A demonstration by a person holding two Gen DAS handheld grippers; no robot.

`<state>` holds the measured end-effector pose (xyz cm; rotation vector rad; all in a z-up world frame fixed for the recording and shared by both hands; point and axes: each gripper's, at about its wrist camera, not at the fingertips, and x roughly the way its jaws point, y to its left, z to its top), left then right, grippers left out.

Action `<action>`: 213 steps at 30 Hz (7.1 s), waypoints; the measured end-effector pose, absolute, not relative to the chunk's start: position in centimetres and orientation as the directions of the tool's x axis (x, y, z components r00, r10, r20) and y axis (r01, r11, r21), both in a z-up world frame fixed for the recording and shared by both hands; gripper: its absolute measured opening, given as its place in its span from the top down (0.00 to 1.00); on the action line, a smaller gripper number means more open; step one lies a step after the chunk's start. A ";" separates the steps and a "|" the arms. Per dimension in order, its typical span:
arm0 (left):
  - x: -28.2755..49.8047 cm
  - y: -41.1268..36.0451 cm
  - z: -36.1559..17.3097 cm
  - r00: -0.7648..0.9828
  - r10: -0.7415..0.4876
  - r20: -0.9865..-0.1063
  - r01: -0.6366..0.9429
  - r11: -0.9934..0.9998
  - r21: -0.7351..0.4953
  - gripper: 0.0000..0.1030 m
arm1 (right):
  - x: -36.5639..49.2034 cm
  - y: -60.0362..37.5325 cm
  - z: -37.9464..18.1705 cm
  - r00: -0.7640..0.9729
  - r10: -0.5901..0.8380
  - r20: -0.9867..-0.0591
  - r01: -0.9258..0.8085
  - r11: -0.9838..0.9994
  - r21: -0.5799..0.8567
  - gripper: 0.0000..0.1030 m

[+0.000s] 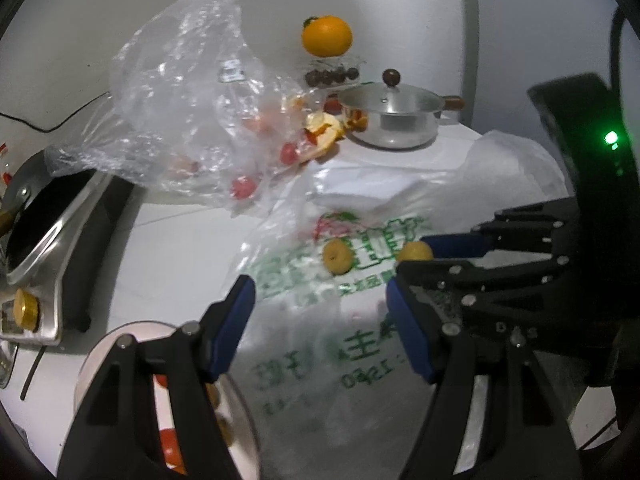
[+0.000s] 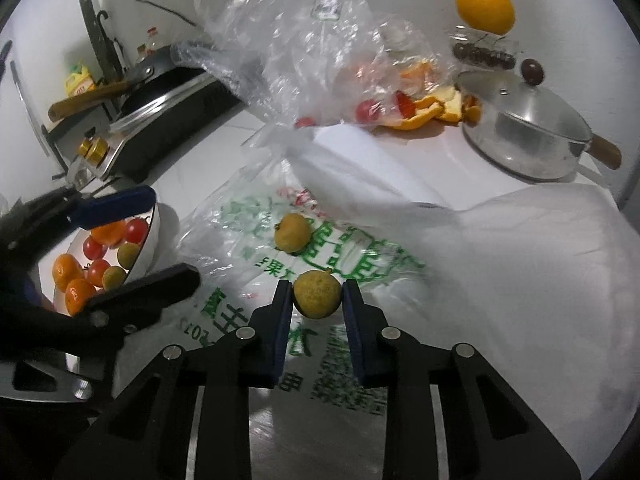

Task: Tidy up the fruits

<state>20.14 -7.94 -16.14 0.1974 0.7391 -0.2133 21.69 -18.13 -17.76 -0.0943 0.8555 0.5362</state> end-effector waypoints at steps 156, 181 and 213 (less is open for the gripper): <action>10.5 15.4 -16.1 0.759 -0.049 -0.650 -0.008 0.996 -0.084 0.47 | 15.2 3.8 -16.5 0.464 0.431 -0.774 -0.686 0.728 -0.005 0.73; 9.7 16.7 -16.7 0.772 -0.042 -0.634 -0.039 0.993 -0.114 0.41 | 16.1 5.7 -18.2 0.465 0.372 -0.803 -0.667 0.744 -0.041 0.72; 2.5 11.5 -11.9 0.840 -0.023 -0.542 -0.020 0.997 -0.073 0.23 | 8.0 0.4 -11.9 0.581 0.424 -0.695 -0.633 0.772 -0.059 0.64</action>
